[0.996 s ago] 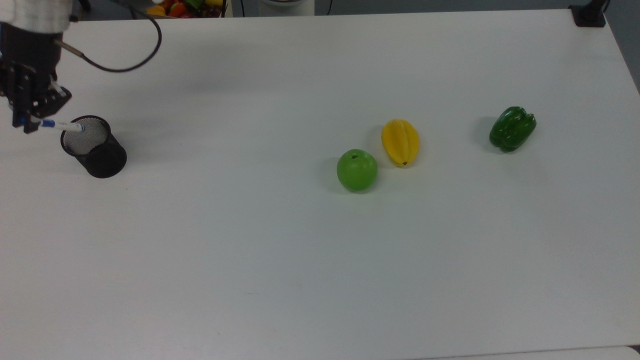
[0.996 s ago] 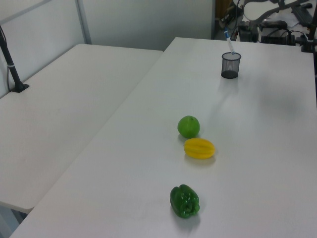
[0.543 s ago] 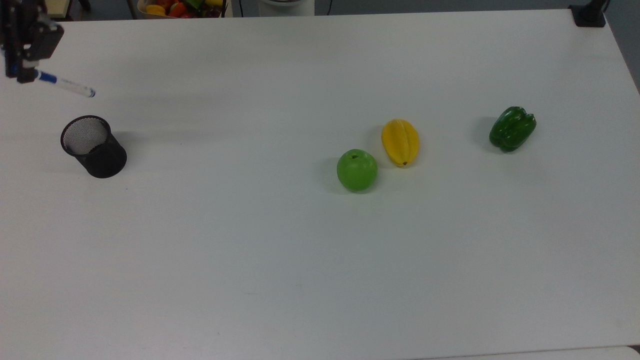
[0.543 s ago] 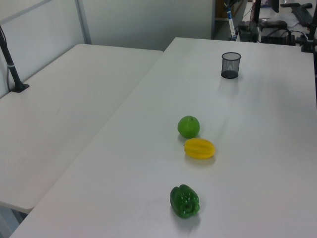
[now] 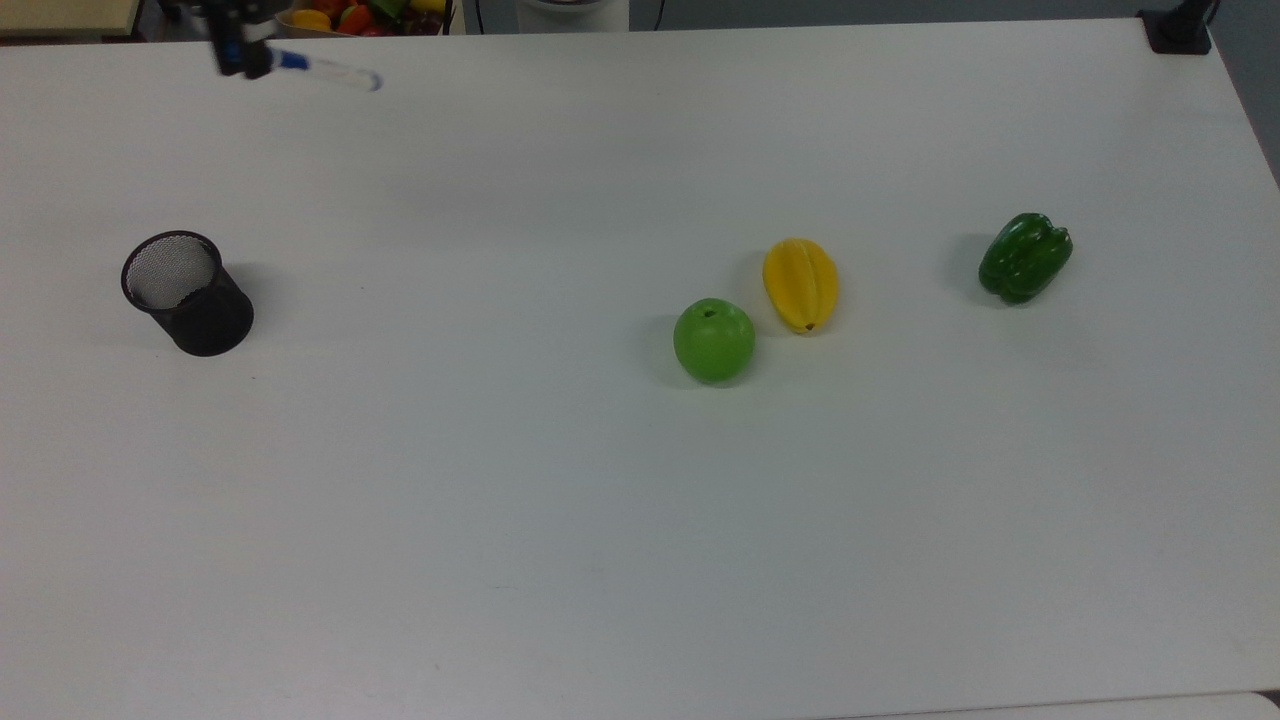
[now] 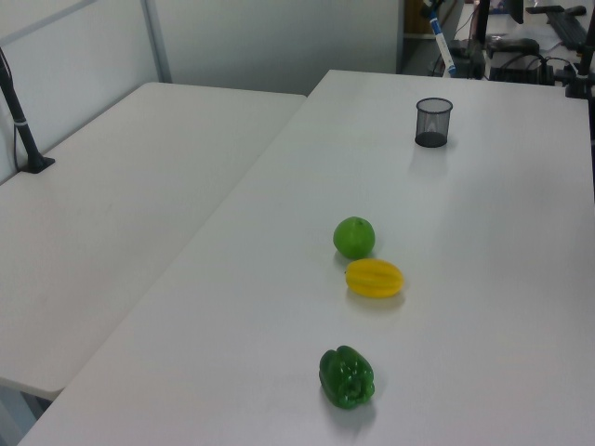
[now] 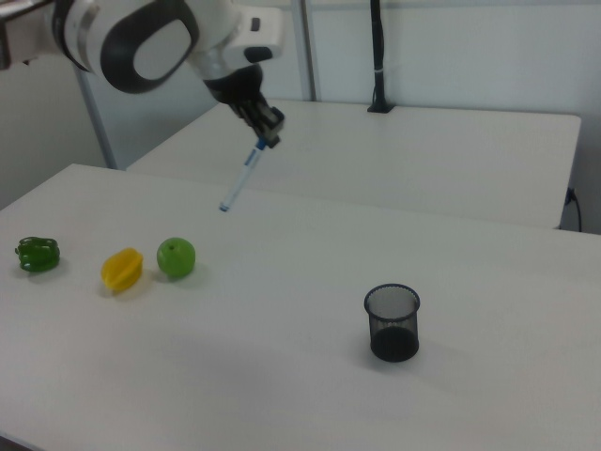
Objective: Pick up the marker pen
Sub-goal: 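Lift the marker up out of the pen cup, then carry the marker over beside the green apple and starfruit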
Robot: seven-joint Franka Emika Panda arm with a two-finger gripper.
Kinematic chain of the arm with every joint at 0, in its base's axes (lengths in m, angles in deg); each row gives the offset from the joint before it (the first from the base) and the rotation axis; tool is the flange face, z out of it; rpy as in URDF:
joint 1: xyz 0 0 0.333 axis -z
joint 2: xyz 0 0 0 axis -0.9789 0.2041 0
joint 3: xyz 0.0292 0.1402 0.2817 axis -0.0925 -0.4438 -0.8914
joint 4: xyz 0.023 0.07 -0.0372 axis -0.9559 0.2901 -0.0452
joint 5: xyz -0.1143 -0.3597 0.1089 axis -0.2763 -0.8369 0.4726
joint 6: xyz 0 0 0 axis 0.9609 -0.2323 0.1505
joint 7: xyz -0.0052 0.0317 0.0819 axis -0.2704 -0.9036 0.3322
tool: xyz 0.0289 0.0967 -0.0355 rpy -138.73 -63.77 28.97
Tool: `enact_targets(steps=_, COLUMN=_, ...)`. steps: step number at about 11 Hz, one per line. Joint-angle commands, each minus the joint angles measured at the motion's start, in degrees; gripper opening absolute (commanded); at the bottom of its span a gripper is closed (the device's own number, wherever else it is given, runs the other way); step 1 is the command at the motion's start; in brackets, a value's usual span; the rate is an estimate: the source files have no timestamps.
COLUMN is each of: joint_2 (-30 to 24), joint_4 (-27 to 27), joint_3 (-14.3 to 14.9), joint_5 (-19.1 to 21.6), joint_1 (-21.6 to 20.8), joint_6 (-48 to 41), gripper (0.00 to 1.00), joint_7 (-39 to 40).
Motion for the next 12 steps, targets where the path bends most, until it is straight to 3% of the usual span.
enact_targets(steps=1, joint_2=-2.56, joint_4=-0.50, joint_3=-4.29, joint_5=4.49, joint_1=0.01, joint_6=-9.96, gripper=0.00, joint_7=0.77)
enact_targets(steps=4, joint_2=-2.22, joint_4=1.77, joint_3=-9.03, joint_5=6.17, joint_1=-0.16, joint_6=-16.31, gripper=0.00, joint_7=0.94)
enact_targets(steps=7, joint_2=-1.17, joint_4=6.70, joint_3=-14.66, joint_5=5.21, joint_1=-0.25, joint_6=-15.70, gripper=0.00, joint_7=1.56)
enact_targets(steps=9, joint_2=0.84, joint_4=9.08, joint_3=-16.95, joint_5=4.24, joint_1=-0.86, joint_6=-15.18, gripper=0.00, joint_7=2.78)
enact_targets(steps=12, joint_2=3.75, joint_4=12.93, joint_3=-18.10, joint_5=0.29, joint_1=-4.03, joint_6=-8.70, gripper=0.00, joint_7=2.35)
